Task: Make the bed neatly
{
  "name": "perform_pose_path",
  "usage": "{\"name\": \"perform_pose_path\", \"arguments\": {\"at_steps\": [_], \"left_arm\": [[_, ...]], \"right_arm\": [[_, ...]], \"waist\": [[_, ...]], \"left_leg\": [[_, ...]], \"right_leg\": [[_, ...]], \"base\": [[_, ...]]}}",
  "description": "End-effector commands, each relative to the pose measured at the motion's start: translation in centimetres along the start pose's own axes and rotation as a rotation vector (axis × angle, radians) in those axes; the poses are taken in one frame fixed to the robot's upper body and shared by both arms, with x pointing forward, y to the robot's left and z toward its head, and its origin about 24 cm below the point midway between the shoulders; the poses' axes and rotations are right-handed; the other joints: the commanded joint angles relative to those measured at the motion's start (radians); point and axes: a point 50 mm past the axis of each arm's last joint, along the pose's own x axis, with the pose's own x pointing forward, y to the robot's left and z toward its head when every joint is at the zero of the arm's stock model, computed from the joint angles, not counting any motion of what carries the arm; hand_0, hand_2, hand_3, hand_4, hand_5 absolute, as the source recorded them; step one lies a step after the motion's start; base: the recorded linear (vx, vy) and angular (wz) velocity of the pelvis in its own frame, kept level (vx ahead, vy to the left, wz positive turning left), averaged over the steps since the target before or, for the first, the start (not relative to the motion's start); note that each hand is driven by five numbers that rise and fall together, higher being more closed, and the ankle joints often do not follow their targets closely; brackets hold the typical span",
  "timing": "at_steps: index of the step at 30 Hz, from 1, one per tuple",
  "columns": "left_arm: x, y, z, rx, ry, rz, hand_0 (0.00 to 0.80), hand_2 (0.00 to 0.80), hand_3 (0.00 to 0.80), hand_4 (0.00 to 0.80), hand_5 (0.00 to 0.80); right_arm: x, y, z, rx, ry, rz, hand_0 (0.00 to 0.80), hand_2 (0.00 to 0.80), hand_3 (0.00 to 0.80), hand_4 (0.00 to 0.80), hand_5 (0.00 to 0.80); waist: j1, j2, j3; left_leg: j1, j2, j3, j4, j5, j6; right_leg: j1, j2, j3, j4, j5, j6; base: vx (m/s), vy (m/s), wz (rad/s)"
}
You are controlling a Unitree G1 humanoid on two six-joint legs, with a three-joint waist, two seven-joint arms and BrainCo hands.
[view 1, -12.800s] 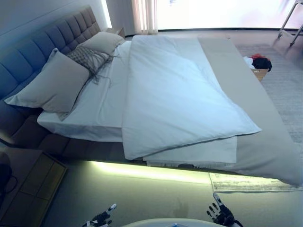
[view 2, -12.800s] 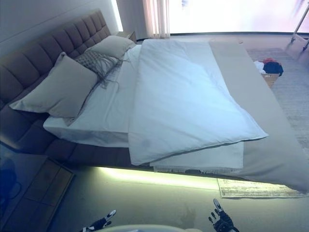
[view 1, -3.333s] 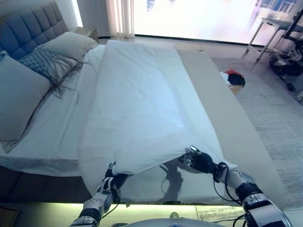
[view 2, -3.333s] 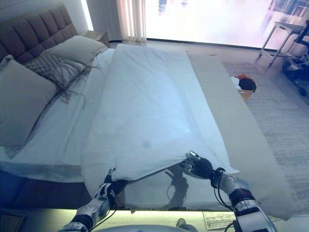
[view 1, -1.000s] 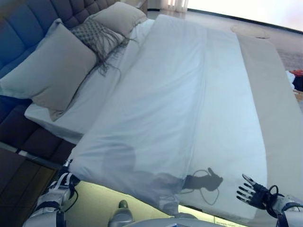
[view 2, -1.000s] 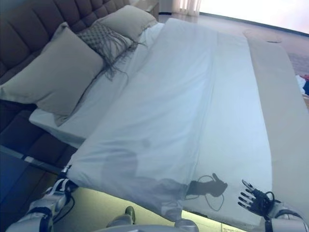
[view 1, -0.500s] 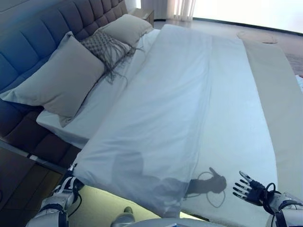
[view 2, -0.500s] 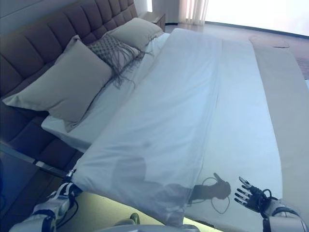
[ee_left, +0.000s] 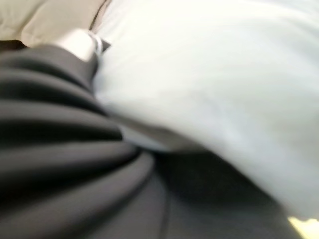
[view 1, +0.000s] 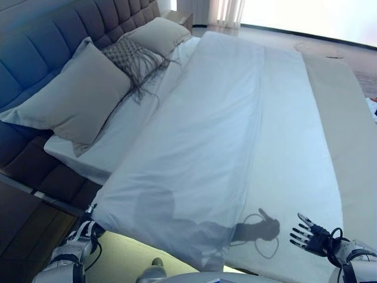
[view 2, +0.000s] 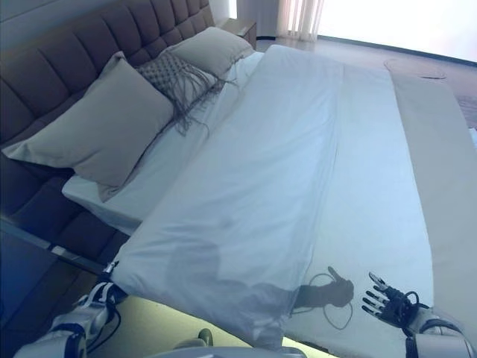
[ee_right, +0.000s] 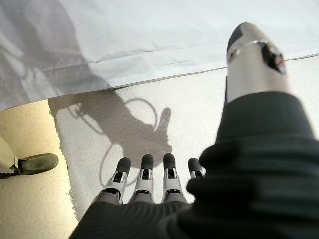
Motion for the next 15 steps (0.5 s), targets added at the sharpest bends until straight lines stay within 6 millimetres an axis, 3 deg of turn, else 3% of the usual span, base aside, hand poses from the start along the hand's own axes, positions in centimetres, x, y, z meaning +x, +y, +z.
{"name": "perform_pose_path", "arguments": {"at_steps": [1,2,3,15], "left_arm": [[-3.9,2.9,5.6,0.012,-0.188,0.092,0.653,0.653,0.653,0.653,0.653],[-3.9,3.1,5.5,0.011,-0.183,0.1,0.041,0.041,0.041,0.041,0.041],[-4.0,3.3,5.3,0.007,-0.178,0.11,0.0,0.0,0.0,0.0,0.0],[-5.2,6.4,3.3,0.015,-0.091,0.246,0.0,0.0,0.0,0.0,0.0]], "right_arm": [[-0.4,-0.2,1.0,-0.003,-0.023,-0.015,0.0,0.0,0.0,0.0,0.0],[-0.3,-0.1,0.9,-0.004,-0.021,-0.012,0.0,0.0,0.0,0.0,0.0],[-0.3,-0.1,0.8,-0.005,-0.019,-0.01,0.0,0.0,0.0,0.0,0.0],[0.0,0.3,0.4,0.007,-0.017,0.008,0.0,0.0,0.0,0.0,0.0]], "waist": [[0.108,0.015,0.013],[0.108,0.014,0.014],[0.107,0.013,0.014],[0.122,0.001,0.019]], "left_leg": [[0.044,-0.001,0.01,0.054,-0.123,0.029],[0.043,-0.001,0.011,0.056,-0.124,0.031],[0.043,-0.002,0.012,0.056,-0.125,0.033],[0.038,-0.005,0.017,0.069,-0.135,0.045]], "right_leg": [[-0.104,-0.065,0.021,0.044,0.088,0.056],[-0.105,-0.066,0.022,0.044,0.09,0.057],[-0.105,-0.067,0.024,0.043,0.091,0.059],[-0.107,-0.072,0.023,0.041,0.101,0.065]], "base": [[0.0,0.0,0.0],[0.0,0.0,0.0],[0.0,0.0,0.0],[0.003,0.005,0.03]]}}
